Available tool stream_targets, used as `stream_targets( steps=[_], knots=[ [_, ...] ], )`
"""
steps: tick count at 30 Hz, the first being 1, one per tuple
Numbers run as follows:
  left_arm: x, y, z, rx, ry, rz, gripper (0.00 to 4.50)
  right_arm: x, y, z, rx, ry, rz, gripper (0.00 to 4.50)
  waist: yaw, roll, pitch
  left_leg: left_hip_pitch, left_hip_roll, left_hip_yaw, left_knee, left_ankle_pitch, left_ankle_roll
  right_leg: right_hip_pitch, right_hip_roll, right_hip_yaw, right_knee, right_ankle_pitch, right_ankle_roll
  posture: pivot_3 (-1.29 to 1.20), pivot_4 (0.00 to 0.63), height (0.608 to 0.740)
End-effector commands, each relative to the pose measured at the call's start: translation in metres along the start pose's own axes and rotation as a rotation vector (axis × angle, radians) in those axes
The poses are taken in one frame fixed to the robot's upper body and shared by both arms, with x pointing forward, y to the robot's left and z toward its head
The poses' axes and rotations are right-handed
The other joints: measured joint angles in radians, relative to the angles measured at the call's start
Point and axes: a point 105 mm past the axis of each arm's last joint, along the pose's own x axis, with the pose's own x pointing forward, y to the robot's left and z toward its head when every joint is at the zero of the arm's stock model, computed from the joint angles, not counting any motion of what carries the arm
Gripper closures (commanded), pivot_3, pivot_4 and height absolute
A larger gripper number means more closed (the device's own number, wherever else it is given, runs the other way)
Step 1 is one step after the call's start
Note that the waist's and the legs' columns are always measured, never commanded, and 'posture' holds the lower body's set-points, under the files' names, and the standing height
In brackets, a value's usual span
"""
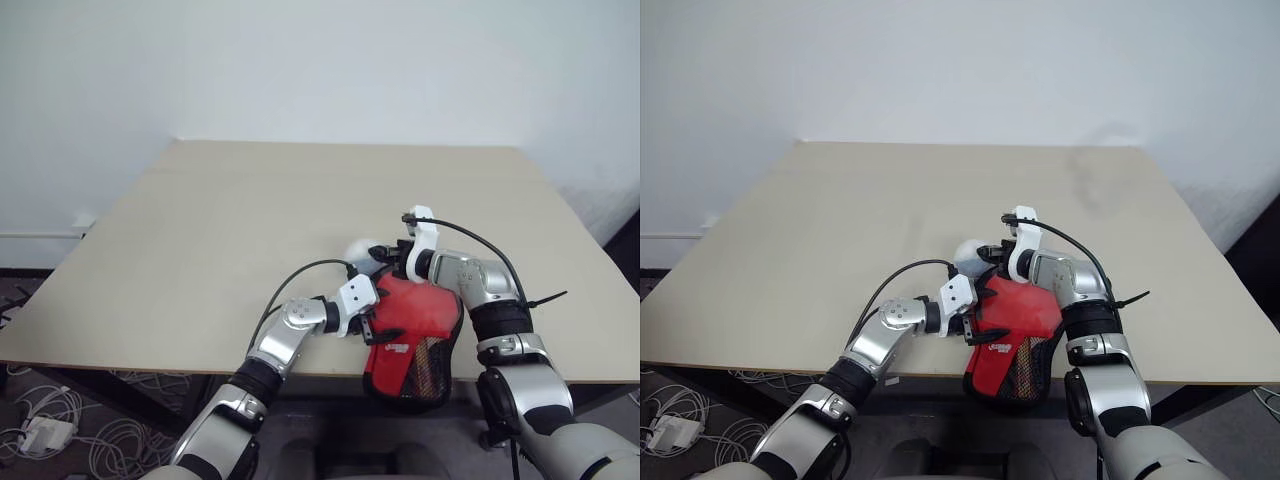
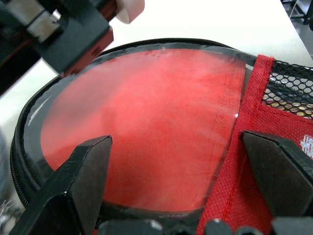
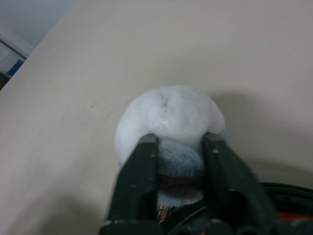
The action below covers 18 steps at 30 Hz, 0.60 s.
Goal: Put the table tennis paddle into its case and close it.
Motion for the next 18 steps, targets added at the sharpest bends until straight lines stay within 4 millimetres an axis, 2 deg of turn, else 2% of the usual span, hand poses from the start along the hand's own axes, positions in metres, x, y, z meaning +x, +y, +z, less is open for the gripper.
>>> stream_targets(
  steps=[1, 5, 9, 14, 18],
  knots=[
    [-0.004, -0.004, -0.046, -0.045, 0.202, 0.021, 0.0, -0.012, -0.005, 0.038, -0.048, -0.157, -0.039, 4.49, 0.0, 0.0, 0.0, 0.0, 0.0, 0.0, 0.0, 0.0, 0.0, 0.0, 0.0, 0.0, 0.0, 0.0, 0.0, 0.0, 0.0, 0.74],
    [-0.004, -0.002, -0.045, -0.044, 0.201, 0.023, 0.0, -0.022, -0.036, 0.054, -0.002, -0.252, -0.171, 4.49, 0.001, -0.001, -0.001, 0.0, -0.001, 0.0, 0.0, 0.0, 0.0, 0.001, 0.0, 0.0, 0.0, 0.0, 0.0, 0.0, 0.0, 0.74],
    [-0.005, -0.002, -0.046, -0.044, 0.205, 0.024, 0.0, -0.029, -0.055, 0.066, 0.057, -0.332, -0.256, 4.49, 0.0, -0.001, -0.001, 0.0, -0.001, 0.0, 0.0, 0.0, 0.001, 0.001, 0.0, 0.002, 0.0, 0.0, 0.0, 0.0, 0.0, 0.74],
    [-0.003, -0.001, -0.045, -0.045, 0.201, 0.023, 0.0, -0.034, -0.08, 0.067, 0.107, -0.379, -0.383, 4.49, 0.0, -0.001, -0.001, 0.002, -0.001, 0.0, -0.001, 0.001, 0.001, 0.003, 0.0, 0.003, 0.0, 0.0, 0.0, 0.0, 0.0, 0.74],
    [-0.001, 0.002, -0.043, -0.048, 0.198, 0.029, 0.0, -0.045, -0.095, 0.07, 0.115, -0.421, -0.458, 4.49, 0.001, -0.001, -0.001, 0.002, -0.002, 0.0, -0.001, 0.001, 0.002, 0.004, 0.0, 0.003, -0.001, 0.0, 0.0, 0.0, 0.0, 0.74]
  ],
)
